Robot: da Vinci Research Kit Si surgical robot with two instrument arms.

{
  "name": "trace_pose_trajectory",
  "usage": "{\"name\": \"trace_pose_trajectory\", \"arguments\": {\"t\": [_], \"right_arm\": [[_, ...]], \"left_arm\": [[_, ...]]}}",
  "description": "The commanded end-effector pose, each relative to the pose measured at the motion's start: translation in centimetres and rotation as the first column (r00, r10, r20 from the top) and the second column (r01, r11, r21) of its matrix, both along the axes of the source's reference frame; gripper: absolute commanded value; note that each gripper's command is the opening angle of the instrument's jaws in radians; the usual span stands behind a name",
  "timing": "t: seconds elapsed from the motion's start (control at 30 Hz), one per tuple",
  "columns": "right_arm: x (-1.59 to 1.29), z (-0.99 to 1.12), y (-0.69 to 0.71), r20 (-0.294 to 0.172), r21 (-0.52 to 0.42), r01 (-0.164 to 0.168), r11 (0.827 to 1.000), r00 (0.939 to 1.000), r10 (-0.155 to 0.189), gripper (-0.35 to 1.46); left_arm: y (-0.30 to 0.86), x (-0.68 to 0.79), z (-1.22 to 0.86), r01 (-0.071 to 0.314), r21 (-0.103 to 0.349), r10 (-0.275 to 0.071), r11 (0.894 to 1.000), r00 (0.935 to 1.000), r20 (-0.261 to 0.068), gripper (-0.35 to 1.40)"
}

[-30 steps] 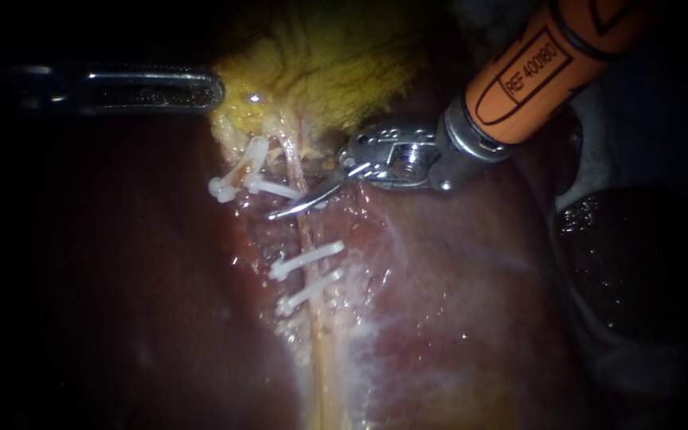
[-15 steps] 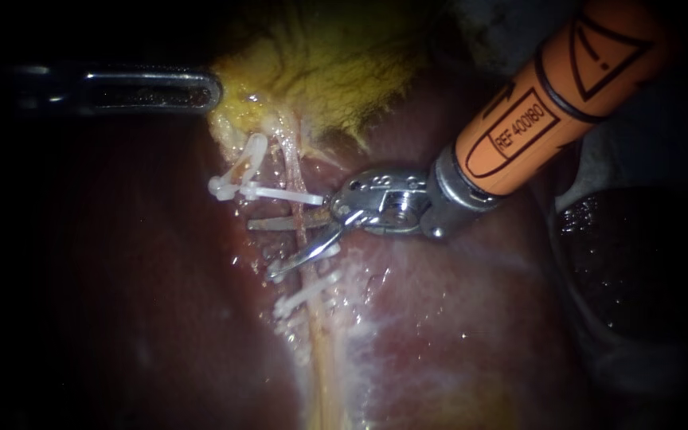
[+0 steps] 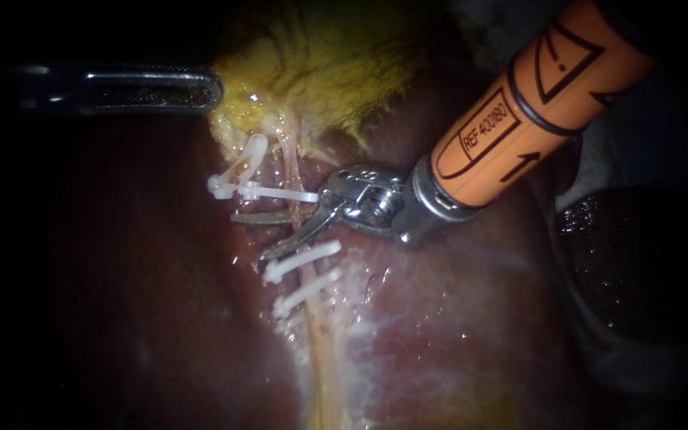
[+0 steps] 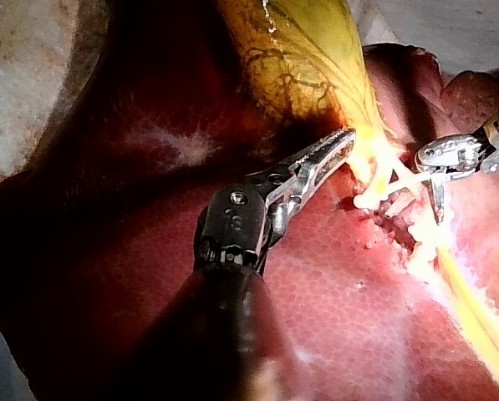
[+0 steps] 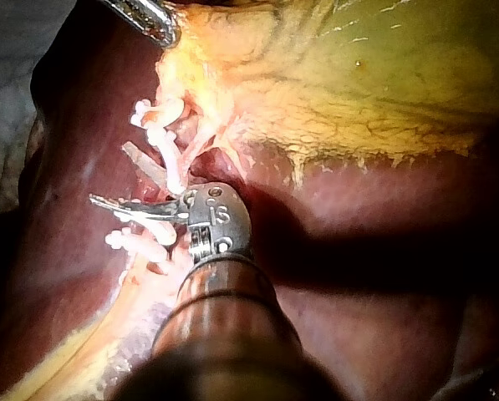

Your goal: Go to the cutting position right tube

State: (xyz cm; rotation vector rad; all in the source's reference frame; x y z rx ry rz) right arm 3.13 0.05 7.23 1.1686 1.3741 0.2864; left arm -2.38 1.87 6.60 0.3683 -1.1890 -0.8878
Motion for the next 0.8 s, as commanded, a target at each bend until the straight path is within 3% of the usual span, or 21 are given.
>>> {"name": "trace_pose_trajectory", "arguments": {"t": [0.03, 0.3, 0.8], "right_arm": [[0.01, 0.00, 0.00, -0.009, 0.003, 0.002, 1.000, 1.0000, -0.002, 0.96], [0.12, 0.02, -0.09, -0.056, 0.013, 0.026, 1.000, 0.9981, -0.025, 0.91], [0.13, -0.03, -0.10, -0.057, 0.014, 0.025, 1.000, 0.9981, -0.025, 0.89]], "left_arm": [[0.00, 0.00, 0.00, 0.001, 0.000, -0.001, 1.000, 1.0000, -0.001, -0.35], [0.00, 0.00, 0.00, 0.001, 0.000, -0.001, 1.000, 1.0000, -0.001, -0.35], [0.00, 0.00, 0.00, 0.001, 0.000, -0.001, 1.000, 1.0000, -0.001, -0.35]]}}
